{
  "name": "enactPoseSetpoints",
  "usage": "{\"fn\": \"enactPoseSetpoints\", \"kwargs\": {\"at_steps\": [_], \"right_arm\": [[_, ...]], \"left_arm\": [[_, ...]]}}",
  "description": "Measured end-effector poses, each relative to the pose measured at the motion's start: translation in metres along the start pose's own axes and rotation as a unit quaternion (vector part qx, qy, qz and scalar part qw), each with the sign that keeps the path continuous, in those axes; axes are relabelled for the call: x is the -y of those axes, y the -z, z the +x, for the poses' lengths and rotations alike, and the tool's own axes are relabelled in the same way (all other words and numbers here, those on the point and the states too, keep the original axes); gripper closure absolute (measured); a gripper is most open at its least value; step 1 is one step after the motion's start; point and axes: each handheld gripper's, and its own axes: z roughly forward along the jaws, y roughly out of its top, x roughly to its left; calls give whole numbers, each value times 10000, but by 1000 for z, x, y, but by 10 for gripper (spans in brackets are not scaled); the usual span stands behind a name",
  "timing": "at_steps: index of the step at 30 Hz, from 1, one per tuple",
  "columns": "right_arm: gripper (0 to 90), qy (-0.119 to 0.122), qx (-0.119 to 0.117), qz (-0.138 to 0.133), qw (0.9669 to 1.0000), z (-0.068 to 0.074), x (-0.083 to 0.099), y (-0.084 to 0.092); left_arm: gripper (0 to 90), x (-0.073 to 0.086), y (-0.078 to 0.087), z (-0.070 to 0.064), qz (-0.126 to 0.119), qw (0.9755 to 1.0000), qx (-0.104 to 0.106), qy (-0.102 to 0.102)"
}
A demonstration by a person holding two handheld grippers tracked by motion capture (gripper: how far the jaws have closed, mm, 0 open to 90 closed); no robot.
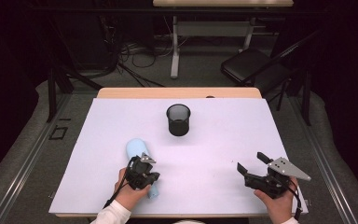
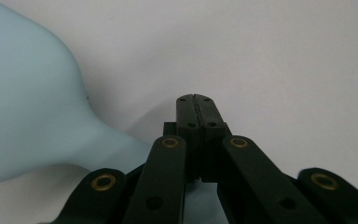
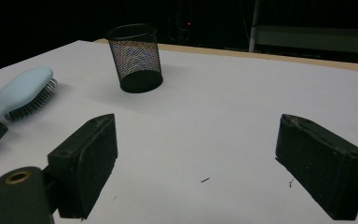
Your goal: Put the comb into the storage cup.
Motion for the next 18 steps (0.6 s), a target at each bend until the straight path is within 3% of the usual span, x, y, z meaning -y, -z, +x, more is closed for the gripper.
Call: {"fn": "enactPoseSetpoints", "kwargs": {"at_steps": [8, 18], "right_arm": [[124, -25, -13, 13, 10000, 0, 0, 0], [126, -46, -13, -1, 10000, -1, 0, 0]], "left_arm": [[900, 9, 7, 4, 62, 9999, 35, 75], [900, 19, 14, 8, 73, 9999, -67, 112]]}}
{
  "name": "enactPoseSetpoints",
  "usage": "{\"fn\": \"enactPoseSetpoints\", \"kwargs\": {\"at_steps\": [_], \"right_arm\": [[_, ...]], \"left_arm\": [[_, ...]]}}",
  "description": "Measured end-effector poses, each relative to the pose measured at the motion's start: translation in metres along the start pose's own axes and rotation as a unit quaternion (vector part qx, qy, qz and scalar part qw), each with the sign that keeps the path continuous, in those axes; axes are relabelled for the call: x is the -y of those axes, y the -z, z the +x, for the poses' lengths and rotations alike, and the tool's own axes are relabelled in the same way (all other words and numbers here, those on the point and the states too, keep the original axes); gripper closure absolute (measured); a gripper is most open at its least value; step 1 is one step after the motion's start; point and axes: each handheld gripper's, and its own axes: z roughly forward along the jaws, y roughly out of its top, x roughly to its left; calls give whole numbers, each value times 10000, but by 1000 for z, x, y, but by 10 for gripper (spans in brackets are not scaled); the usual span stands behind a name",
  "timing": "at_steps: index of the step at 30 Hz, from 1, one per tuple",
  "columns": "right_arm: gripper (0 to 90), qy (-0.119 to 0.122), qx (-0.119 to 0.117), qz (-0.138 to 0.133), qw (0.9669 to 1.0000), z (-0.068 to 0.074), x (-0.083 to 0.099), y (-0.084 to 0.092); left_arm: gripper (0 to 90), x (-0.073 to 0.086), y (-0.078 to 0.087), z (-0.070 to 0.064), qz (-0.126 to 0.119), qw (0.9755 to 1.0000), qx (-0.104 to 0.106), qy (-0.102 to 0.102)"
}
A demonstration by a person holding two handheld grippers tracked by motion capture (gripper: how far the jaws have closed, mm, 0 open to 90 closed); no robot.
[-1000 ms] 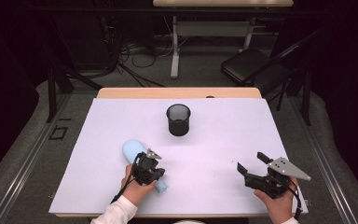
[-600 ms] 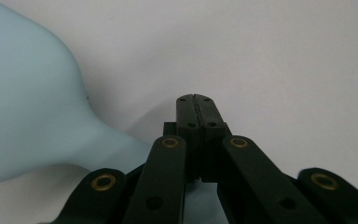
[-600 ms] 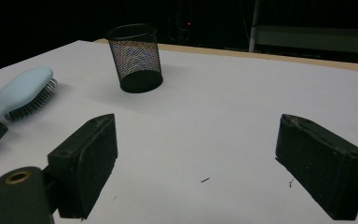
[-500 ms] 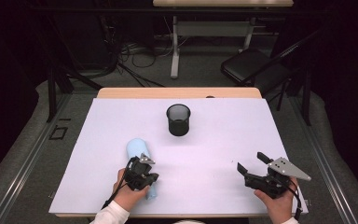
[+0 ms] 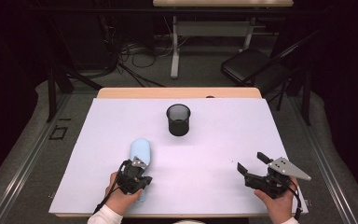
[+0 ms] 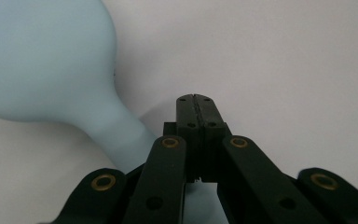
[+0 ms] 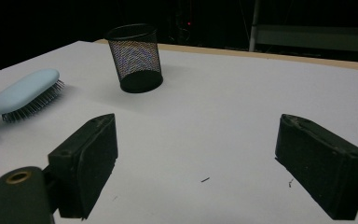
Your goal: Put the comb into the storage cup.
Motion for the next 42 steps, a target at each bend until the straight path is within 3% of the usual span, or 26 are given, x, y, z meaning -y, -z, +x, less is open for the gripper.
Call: {"fn": "enactPoseSetpoints", "kwargs": {"at_steps": [14, 27, 42], "right_arm": [[126, -28, -17, 54, 10000, 0, 0, 0], [126, -25, -12, 39, 10000, 0, 0, 0], [126, -5, 1, 5, 10000, -1, 0, -1]], "left_arm": [[900, 17, 11, 15, -11, 9997, -171, 154], [900, 22, 14, 22, -36, 9992, -334, 219], [900, 27, 20, 34, -94, 9982, -414, 430]]}}
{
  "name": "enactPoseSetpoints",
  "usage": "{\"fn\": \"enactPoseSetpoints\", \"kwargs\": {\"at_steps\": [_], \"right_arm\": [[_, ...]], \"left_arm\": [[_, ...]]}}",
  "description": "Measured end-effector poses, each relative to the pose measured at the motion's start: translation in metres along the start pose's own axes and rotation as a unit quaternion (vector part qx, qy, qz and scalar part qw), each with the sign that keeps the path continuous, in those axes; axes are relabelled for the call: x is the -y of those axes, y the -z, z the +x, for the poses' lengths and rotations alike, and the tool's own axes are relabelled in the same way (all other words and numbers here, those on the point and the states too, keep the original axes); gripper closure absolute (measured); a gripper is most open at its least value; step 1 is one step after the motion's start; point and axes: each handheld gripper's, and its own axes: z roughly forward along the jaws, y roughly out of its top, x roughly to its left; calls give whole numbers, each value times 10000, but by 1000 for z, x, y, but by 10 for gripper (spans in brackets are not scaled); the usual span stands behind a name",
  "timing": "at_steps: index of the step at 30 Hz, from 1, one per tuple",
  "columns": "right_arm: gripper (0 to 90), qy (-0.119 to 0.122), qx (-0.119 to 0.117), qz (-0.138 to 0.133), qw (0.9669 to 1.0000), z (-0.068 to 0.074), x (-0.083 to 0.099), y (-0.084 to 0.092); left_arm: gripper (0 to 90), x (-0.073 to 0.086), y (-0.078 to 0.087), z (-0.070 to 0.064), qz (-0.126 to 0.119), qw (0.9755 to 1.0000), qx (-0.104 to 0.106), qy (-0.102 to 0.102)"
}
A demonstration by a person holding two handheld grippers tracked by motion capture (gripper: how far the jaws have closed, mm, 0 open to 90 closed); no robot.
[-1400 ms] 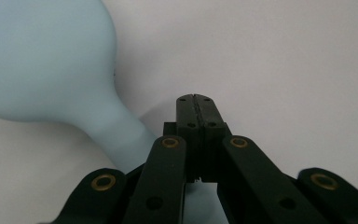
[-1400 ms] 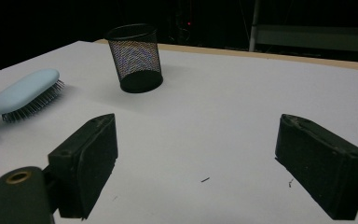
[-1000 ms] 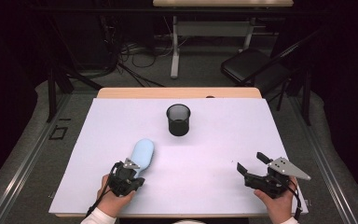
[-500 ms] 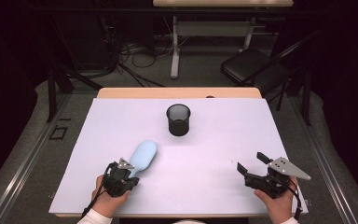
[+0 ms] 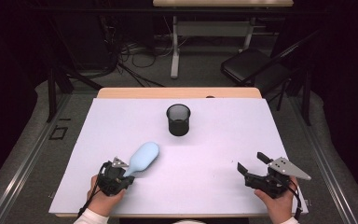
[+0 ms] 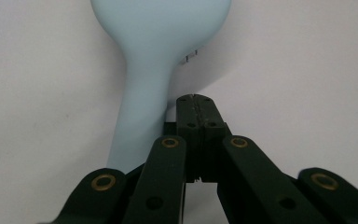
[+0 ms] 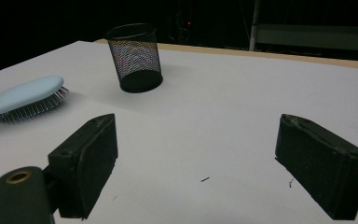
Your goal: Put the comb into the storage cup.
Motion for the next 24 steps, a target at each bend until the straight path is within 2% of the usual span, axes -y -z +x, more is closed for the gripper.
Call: {"fn": "enactPoseSetpoints", "kwargs": {"at_steps": [5, 16, 24], "right_arm": [[127, -8, 5, -7, 10000, 0, 0, 0], [128, 3, 8, -15, 10000, 0, 0, 1], [128, -4, 4, -8, 10000, 0, 0, 1]], "left_arm": [[900, 0, 1, 2, -49, 10000, -17, 66], [900, 1, 0, 2, -17, 10000, -25, 51], [895, 1, 2, 0, -84, 9999, 27, 59]]}}
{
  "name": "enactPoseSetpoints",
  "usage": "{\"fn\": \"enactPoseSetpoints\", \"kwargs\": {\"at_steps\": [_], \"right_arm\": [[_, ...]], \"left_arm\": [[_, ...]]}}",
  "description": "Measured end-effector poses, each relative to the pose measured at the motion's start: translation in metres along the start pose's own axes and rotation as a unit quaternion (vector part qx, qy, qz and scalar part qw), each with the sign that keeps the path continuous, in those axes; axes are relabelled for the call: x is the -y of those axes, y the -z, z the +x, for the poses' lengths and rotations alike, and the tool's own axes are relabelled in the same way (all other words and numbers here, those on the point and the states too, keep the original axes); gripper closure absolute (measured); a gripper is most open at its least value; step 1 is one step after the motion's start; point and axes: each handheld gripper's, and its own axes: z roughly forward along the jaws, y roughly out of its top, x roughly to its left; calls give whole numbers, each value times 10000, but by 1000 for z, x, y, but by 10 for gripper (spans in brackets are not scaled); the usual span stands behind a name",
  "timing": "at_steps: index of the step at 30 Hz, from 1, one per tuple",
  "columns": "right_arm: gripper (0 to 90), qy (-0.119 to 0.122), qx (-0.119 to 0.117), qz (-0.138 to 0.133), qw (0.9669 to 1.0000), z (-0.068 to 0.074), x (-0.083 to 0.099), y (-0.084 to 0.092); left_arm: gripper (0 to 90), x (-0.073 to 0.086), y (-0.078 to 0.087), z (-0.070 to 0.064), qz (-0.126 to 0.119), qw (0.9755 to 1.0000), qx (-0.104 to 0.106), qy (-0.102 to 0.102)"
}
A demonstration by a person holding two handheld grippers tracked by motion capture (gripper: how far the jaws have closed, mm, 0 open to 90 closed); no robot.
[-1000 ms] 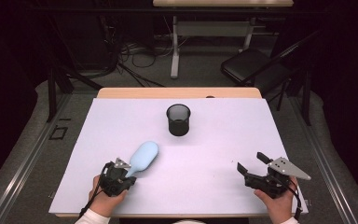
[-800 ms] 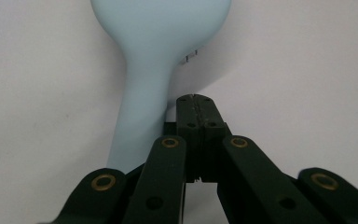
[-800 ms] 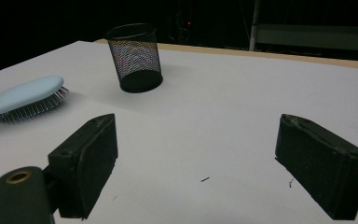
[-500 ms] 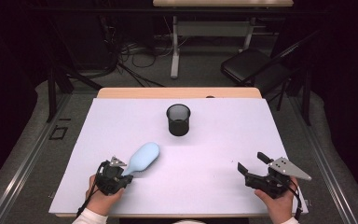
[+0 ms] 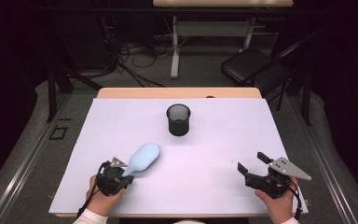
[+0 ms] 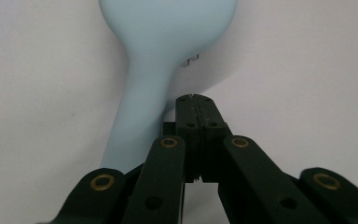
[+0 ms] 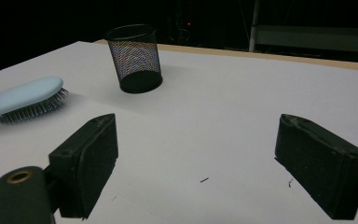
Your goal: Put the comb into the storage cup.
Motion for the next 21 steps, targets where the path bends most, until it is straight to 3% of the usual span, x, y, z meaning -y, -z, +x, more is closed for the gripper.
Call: {"fn": "enactPoseSetpoints", "kwargs": {"at_steps": [10, 21], "right_arm": [[128, 10, -1, 0, 10000, 0, 0, 0], [130, 24, -1, 1, 10000, 0, 0, 0]], "left_arm": [[863, -2, 8, -1, -175, 9998, 41, -33], [823, -1, 14, 4, -364, 9993, 96, 88]]}}
